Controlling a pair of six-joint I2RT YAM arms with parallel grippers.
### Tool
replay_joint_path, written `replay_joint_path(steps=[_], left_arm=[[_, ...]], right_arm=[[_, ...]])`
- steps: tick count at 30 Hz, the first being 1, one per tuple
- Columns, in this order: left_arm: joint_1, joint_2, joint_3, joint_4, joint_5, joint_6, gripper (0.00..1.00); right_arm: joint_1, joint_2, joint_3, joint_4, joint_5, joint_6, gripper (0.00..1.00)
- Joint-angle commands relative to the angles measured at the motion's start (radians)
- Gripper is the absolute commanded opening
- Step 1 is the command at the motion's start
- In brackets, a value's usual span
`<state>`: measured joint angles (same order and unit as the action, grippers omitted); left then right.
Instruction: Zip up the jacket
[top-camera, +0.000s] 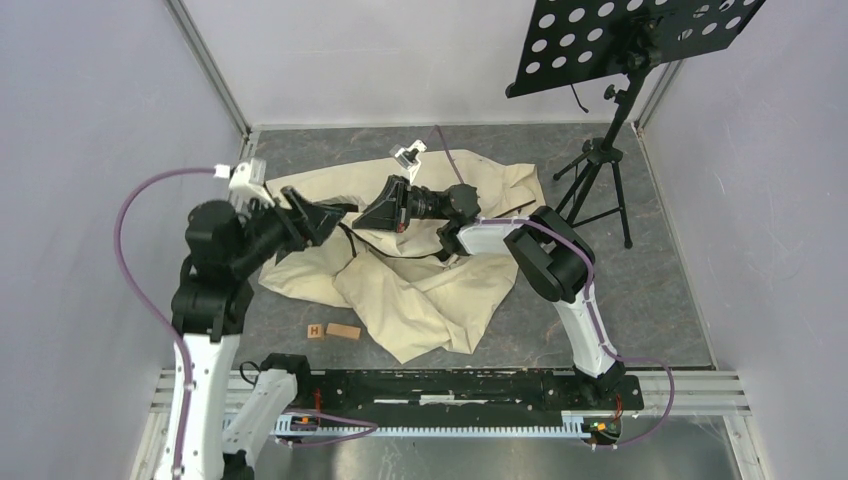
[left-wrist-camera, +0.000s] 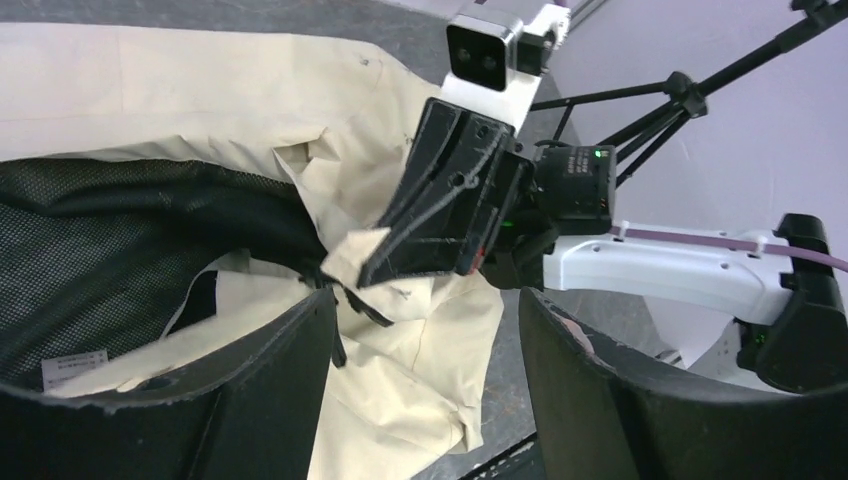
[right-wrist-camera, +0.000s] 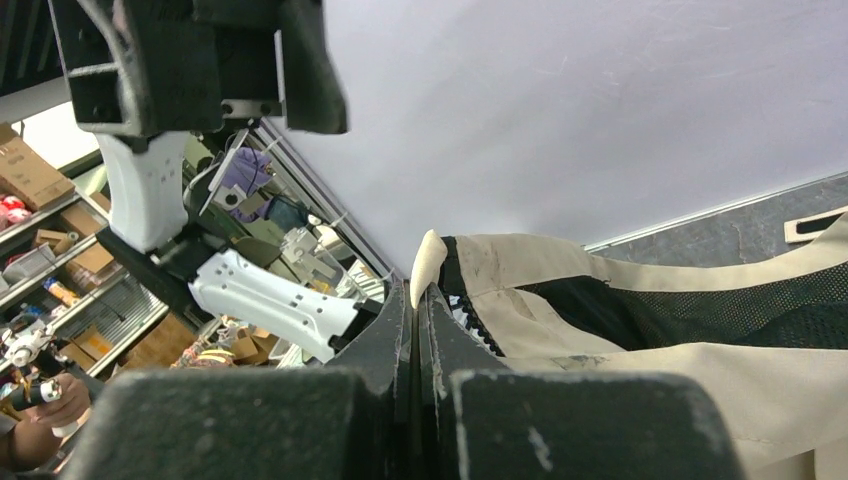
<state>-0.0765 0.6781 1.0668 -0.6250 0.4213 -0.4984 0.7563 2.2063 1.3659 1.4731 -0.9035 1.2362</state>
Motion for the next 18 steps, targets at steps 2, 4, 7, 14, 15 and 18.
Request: replay_joint_path(steps=[2, 4, 7, 14, 15, 18], left_arm=[[-0.004, 0.197, 0.09, -0.047, 0.112, 0.13, 0.71], [-0.003, 0.246, 0.096, -0.033, 0.151, 0.138, 0.69], [-0.002, 0.282, 0.077, 0.023, 0.178, 0.136, 0.69], [0.001, 0.342, 0.039, 0.088, 0.243, 0.111, 0.5], [0.001, 0.347, 0.034, 0.082, 0.247, 0.113, 0.46], [0.001, 0.344, 0.009, 0.082, 0.253, 0.106, 0.43]], right_arm=[[0.001, -0.021, 0.05, 0.481, -0.035, -0.007, 0.0], [0.0, -0.024, 0.05, 0.482, -0.035, -0.007, 0.0], [-0.001, -0.027, 0.048, 0.482, -0.035, -0.008, 0.0], [0.0, -0.026, 0.052, 0.481, -0.034, -0.007, 0.0], [0.0, -0.026, 0.053, 0.482, -0.033, -0.007, 0.0], [0.0, -0.026, 0.056, 0.482, -0.03, -0.007, 0.0]])
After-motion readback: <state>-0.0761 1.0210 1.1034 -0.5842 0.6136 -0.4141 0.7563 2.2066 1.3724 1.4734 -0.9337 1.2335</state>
